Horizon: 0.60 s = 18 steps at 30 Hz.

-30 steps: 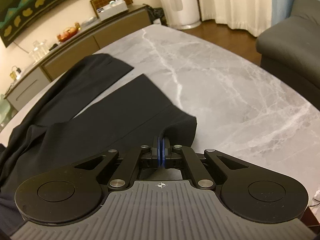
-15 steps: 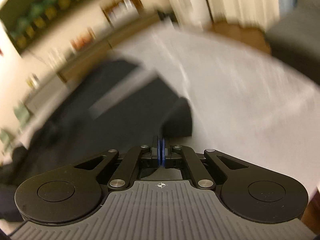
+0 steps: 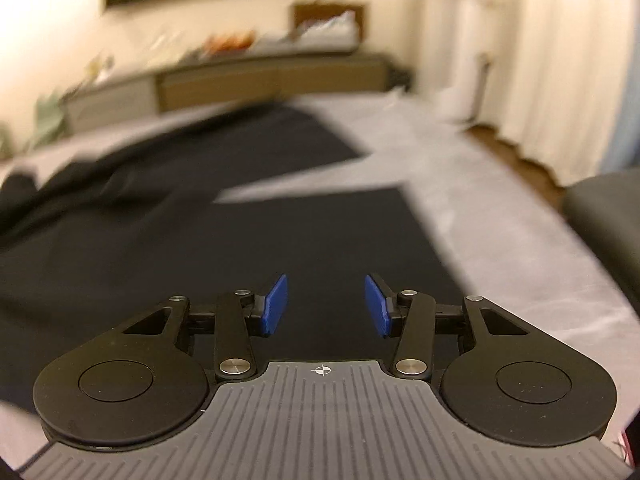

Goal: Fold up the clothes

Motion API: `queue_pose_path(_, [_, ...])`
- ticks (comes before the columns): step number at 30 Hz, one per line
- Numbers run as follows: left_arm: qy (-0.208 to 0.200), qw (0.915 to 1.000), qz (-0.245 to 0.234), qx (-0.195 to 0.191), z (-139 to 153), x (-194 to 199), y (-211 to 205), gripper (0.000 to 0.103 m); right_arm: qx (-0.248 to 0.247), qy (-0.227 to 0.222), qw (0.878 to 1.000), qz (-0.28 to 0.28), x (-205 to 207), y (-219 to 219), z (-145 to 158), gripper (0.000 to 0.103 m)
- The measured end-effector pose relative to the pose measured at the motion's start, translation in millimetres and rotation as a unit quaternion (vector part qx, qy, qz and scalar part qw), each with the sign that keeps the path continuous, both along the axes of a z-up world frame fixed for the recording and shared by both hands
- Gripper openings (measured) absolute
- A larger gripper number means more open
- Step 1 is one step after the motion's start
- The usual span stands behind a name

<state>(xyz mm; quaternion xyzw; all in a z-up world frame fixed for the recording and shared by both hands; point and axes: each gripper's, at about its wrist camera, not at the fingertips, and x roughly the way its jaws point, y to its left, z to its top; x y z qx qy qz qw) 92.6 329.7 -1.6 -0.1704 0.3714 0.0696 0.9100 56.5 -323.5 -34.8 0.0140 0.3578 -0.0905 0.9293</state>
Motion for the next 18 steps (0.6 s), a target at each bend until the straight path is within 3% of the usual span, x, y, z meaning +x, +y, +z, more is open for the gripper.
queue_pose_path(2, [0.054, 0.9984, 0.011, 0.008, -16.0, 10.5, 0.5, 0.066, -0.012, 0.040, 0.999, -0.004, 4.9, -0.3, -11.4, 0.048])
queue_pose_path(5, [0.080, 0.9961, 0.034, 0.019, -17.8, 10.6, 8.3, 0.067, 0.014, 0.069, 0.997, -0.035, 1.5, -14.8, -16.7, 0.055])
queue_pose_path(6, [0.078, 0.9960, 0.038, 0.019, -13.1, 10.5, 12.1, 0.067, 0.026, 0.071, 0.996, -0.044, -1.0, -21.8, -16.5, 0.055])
queue_pose_path(10, [0.036, 0.9981, 0.031, -0.040, 15.6, 30.9, 23.2, 0.068, 0.071, 0.055, 0.994, -0.055, 13.3, -33.7, 6.9, 0.055])
queue_pose_path(12, [0.015, 0.9985, 0.029, -0.044, 32.0, 56.2, 28.4, 0.076, 0.088, 0.036, 0.994, -0.045, 30.8, -32.4, 28.1, 0.057])
queue_pose_path(15, [-0.003, 0.9971, 0.012, -0.075, 40.2, 101.5, 28.2, 0.088, 0.082, 0.019, 0.996, -0.012, 81.7, -17.1, 60.7, 0.064])
queue_pose_path(18, [0.007, 0.9952, 0.005, -0.097, 23.5, 150.4, 19.8, 0.085, 0.093, 0.021, 0.995, 0.015, 149.0, 8.7, 75.9, 0.079])
